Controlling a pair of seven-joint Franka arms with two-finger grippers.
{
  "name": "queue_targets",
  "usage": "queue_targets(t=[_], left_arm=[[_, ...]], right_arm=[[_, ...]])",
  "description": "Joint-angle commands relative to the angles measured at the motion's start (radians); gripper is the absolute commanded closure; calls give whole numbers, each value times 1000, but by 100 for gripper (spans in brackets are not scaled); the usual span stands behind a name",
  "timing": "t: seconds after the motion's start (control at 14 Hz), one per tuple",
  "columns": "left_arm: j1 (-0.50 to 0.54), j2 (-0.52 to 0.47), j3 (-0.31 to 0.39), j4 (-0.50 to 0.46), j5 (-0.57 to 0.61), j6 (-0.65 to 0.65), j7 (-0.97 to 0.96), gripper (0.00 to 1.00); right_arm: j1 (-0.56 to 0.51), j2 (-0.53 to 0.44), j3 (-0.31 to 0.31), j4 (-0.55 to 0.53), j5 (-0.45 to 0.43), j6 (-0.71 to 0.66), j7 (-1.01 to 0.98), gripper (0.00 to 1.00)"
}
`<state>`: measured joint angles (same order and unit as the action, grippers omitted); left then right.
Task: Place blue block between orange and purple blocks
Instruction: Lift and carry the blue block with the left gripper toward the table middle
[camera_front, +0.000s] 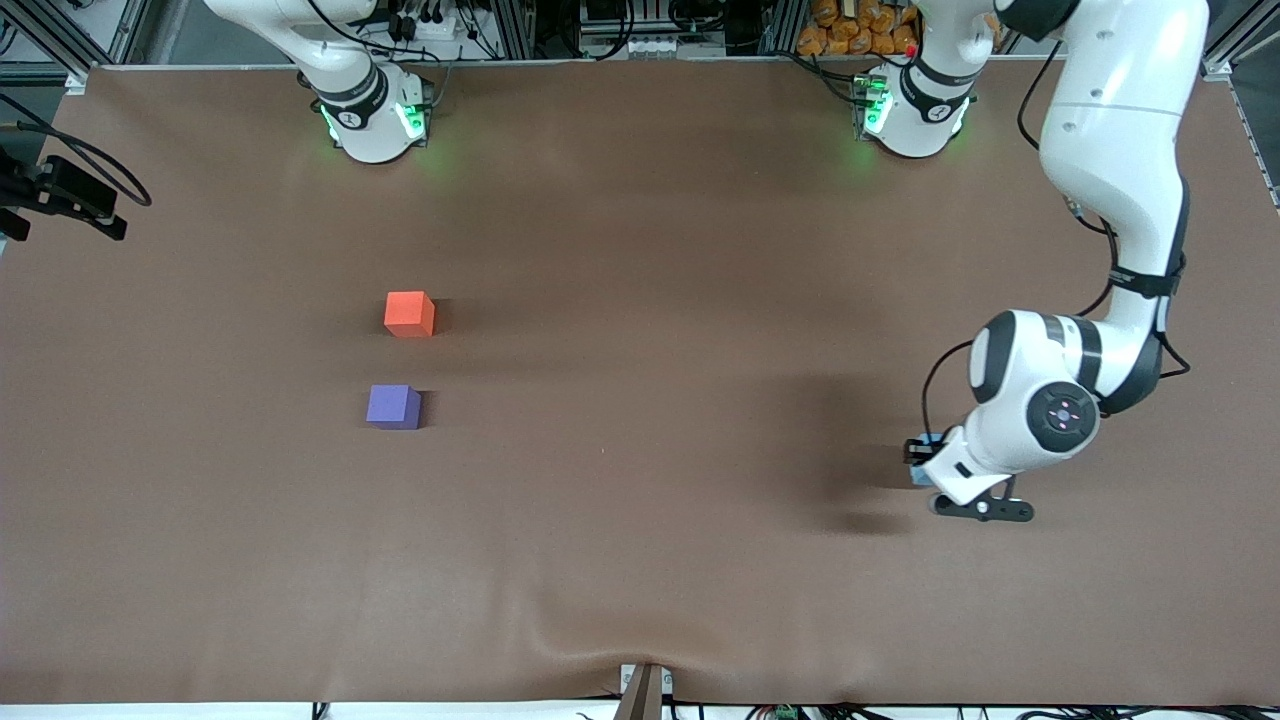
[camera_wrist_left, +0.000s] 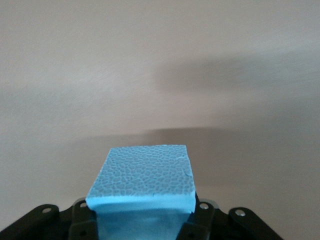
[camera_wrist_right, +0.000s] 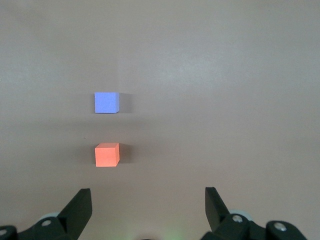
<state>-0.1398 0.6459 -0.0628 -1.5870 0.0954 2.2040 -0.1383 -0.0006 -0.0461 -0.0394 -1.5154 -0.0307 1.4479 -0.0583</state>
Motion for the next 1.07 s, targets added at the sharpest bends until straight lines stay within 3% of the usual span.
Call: queue_targets(t=[0.0, 0.5, 1.0], left_arm=[[-108, -60, 6, -10, 15, -52, -127, 100], [-394, -66, -37, 30, -49, -112, -472, 100], [-626, 109, -37, 128, -141, -109, -604, 100]], right_arm=[[18, -3, -16, -3, -5, -1, -5, 0], [18, 3, -17, 0, -3, -1, -5, 0], [19, 3, -17, 0, -3, -1, -3, 0]])
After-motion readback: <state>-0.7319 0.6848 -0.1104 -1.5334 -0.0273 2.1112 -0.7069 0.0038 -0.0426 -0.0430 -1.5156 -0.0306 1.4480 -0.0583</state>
